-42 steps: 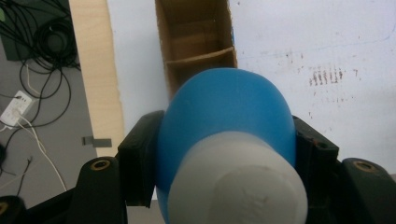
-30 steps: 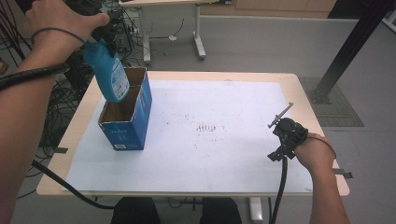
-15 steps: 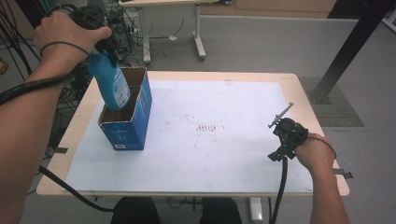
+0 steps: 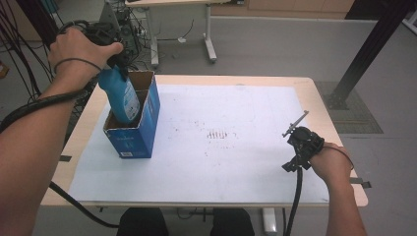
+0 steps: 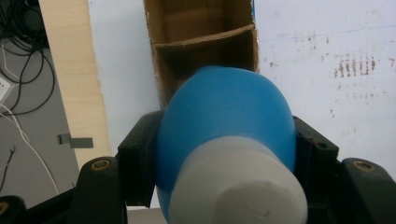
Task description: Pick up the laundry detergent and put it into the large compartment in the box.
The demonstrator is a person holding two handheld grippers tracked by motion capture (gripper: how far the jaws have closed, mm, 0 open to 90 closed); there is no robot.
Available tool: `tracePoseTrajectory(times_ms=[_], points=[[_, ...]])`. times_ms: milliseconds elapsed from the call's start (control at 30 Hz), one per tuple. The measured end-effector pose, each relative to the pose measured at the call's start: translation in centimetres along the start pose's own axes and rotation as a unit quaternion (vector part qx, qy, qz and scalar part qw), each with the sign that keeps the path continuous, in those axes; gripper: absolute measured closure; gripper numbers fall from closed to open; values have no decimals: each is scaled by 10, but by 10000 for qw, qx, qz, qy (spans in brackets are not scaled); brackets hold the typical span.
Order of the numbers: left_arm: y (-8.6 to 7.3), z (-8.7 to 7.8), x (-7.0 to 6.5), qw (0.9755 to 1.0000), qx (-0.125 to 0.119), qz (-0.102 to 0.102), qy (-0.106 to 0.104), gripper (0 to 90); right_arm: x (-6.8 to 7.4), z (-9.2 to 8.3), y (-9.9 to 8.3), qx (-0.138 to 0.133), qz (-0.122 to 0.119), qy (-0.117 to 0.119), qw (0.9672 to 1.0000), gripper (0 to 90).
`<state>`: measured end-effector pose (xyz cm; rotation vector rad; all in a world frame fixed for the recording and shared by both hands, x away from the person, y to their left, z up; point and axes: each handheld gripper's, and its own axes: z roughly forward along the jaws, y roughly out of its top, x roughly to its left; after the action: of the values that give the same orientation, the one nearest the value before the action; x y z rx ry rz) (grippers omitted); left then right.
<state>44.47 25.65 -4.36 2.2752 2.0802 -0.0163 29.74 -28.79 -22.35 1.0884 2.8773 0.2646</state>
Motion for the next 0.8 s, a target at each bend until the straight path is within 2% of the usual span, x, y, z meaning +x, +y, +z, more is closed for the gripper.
tracePoseTrajectory(times_ms=[567, 800], points=[[2, 46, 4, 9998, 180, -52, -22, 373, 1, 7, -1, -38, -8, 56, 10000, 38], [3, 60, 3, 9997, 231, -70, 22, 372, 0, 8, -2, -47, -12, 71, 10000, 39]])
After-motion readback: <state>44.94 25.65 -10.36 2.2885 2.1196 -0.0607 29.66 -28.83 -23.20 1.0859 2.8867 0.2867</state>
